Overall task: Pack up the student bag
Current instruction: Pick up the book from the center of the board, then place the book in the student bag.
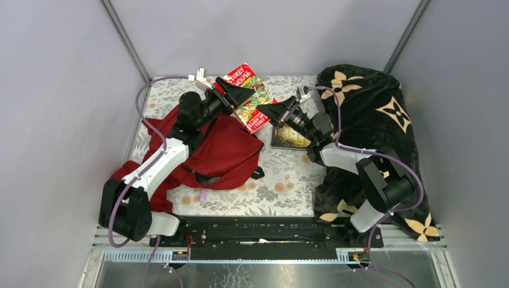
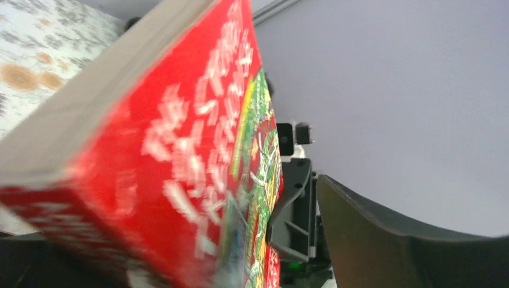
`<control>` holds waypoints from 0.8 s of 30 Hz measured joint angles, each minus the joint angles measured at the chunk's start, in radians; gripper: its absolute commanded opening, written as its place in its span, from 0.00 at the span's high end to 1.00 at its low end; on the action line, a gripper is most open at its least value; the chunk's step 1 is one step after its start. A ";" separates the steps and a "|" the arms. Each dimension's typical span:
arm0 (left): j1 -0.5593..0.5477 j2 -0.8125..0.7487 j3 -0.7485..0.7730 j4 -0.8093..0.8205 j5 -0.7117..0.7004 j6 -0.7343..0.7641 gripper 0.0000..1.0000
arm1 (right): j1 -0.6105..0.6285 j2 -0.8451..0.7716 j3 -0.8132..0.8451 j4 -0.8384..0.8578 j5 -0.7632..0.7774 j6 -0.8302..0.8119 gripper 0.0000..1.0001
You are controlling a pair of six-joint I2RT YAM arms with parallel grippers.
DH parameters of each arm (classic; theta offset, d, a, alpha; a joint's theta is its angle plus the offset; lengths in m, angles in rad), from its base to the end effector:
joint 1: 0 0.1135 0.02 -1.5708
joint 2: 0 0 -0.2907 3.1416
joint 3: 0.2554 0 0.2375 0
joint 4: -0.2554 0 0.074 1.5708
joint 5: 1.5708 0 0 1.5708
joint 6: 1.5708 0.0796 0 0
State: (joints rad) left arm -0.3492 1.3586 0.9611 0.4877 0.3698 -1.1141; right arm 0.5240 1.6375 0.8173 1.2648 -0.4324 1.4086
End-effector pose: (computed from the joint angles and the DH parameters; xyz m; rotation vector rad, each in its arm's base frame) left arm 0.3110 -0.1439 0.3774 -0.2995 1.6409 -1.4224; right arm 0.3054 0.2150 0.3393 0.1516 1.4047 1.9058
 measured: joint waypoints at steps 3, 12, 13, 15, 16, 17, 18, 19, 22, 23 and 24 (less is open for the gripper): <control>-0.005 -0.016 0.066 -0.160 -0.017 0.110 0.06 | -0.026 -0.037 -0.035 -0.071 -0.006 0.000 1.00; -0.052 -0.166 0.174 -0.632 -0.237 0.571 0.12 | -0.208 -0.516 -0.100 -0.917 0.258 -0.388 1.00; -0.079 -0.164 0.176 -0.668 -0.274 0.612 0.12 | -0.208 -0.543 -0.086 -0.993 0.295 -0.438 1.00; -0.153 -0.135 0.175 -0.743 -0.351 0.685 0.10 | -0.205 -0.586 -0.045 -1.158 0.381 -0.551 1.00; -0.179 -0.118 0.175 -0.762 -0.368 0.700 0.04 | -0.204 -0.596 -0.033 -1.205 0.408 -0.588 1.00; -0.220 -0.087 0.175 -0.787 -0.406 0.717 0.01 | -0.204 -0.605 -0.020 -1.254 0.441 -0.628 1.00; -0.257 -0.056 0.175 -0.805 -0.437 0.729 0.01 | -0.204 -0.610 -0.011 -1.289 0.465 -0.658 1.00; -0.301 -0.018 0.177 -0.823 -0.473 0.732 0.01 | -0.204 -0.614 -0.003 -1.328 0.489 -0.688 1.00; -0.407 0.089 0.202 -0.866 -0.560 0.730 0.01 | -0.204 -0.615 0.003 -1.378 0.521 -0.729 1.00; -0.442 0.129 0.217 -0.874 -0.590 0.727 0.01 | -0.204 -0.615 0.003 -1.388 0.523 -0.735 1.00; -0.469 0.163 0.232 -0.878 -0.620 0.724 0.02 | -0.204 -0.615 0.003 -1.396 0.523 -0.738 1.00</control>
State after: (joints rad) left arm -0.8185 1.5219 1.1927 -0.3904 -0.2501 -0.3897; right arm 0.3195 1.0229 0.8207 -0.1310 0.0902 0.6708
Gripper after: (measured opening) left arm 0.987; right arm 0.242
